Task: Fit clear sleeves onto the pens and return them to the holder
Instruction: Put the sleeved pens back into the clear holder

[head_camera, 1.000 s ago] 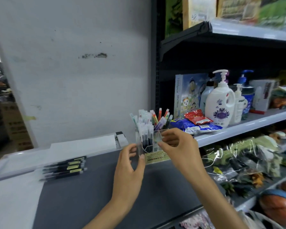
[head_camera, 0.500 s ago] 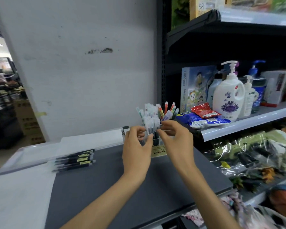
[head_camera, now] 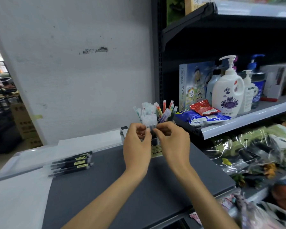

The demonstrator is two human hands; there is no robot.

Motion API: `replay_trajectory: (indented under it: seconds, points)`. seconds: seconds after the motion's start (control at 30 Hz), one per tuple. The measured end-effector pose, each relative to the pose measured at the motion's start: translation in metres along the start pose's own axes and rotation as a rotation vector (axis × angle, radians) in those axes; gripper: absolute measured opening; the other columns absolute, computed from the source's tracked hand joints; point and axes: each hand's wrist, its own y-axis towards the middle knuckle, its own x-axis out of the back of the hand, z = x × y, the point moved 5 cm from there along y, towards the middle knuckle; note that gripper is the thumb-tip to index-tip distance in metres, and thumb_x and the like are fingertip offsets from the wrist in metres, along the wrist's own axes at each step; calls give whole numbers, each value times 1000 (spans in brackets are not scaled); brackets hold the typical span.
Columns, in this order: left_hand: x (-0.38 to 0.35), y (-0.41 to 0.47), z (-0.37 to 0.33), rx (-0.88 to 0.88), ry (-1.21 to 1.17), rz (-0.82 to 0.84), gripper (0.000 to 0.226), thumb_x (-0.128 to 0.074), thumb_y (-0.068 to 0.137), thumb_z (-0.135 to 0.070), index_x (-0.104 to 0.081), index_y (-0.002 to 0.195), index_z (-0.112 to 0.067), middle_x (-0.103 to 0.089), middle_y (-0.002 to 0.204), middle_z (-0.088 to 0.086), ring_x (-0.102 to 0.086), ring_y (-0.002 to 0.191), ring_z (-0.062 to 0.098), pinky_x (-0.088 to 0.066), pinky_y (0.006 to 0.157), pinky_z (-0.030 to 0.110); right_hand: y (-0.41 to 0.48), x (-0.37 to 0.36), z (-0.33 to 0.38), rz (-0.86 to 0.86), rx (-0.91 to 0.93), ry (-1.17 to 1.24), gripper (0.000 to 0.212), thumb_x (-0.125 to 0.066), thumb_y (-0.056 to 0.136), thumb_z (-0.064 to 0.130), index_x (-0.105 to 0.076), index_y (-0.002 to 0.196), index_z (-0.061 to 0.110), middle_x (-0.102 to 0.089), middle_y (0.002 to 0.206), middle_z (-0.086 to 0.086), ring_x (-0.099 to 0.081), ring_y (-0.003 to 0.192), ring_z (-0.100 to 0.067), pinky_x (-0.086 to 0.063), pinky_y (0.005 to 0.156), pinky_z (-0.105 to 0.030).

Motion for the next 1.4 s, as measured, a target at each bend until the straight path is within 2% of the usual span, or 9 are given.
replay_trajectory:
  seconds: [0.13,0.3,0.37,0.5,0.63,0.73,0.87,1.03,1.4]
  points:
    - [-2,-7,6,5,46,11,13,-67,98,-20,-56,97,-27,-65,98,-9,-65,86,5,-59,81,44,-4,0,-1,26,34,-91,7,-80,90,24,-78,96,27,-77,89,14,-71,84,-3,-58,77,-32]
    - [1,-6,4,-29,81,7,20,-68,97,-21,-54,109,-26,-62,107,-6,-64,92,11,-58,82,46,-8,0,0,39,27,-34,21,-81,88,19,-75,106,28,-77,96,14,-71,91,-4,-59,85,-38]
    - [6,-8,-2,-164,198,-12,31,-69,96,-22,-52,121,-27,-58,117,-7,-62,103,15,-57,85,44,-10,1,-1,42,20,26,28,-81,87,18,-72,110,31,-75,95,15,-71,92,-3,-59,86,-39]
    - [10,-24,-5,-593,566,19,62,-69,91,-15,-46,147,-23,-48,143,1,-54,126,23,-47,104,42,-13,5,-2,34,55,67,27,-81,88,18,-72,111,30,-76,98,15,-71,96,-2,-59,88,-40]
    - [8,-32,6,-838,759,60,68,-61,91,-15,-42,156,-15,-40,155,11,-46,140,33,-40,113,49,-16,7,-3,45,85,41,20,-78,93,20,-76,111,28,-77,104,15,-71,101,-2,-59,90,-37]
    - [1,-34,12,-962,977,166,73,-52,93,-21,-31,162,-15,-24,170,7,-24,157,32,-28,121,56,-16,9,-2,31,165,-78,21,-70,94,12,-78,108,26,-74,111,14,-68,102,-9,-56,89,-36]
    - [4,-23,15,-1022,1168,207,68,-41,103,-33,-19,166,-18,-9,175,6,-7,160,33,-21,121,64,-16,17,-6,-5,235,-302,30,-65,92,0,-79,113,16,-72,123,5,-64,115,-17,-52,90,-29]
    - [8,-4,13,-1125,1321,216,68,-37,106,-43,-20,165,-12,-12,174,7,-3,161,34,-18,123,64,-24,21,-9,5,437,-447,44,-73,70,-18,-79,109,3,-77,113,-11,-73,105,-34,-62,82,-46]
    - [3,-7,14,-1142,1361,216,74,-37,105,-47,-14,166,-11,-4,175,11,3,160,37,-14,124,64,-28,21,-15,73,433,-446,44,-71,77,-15,-77,116,4,-75,121,-10,-69,120,-32,-61,83,-51]
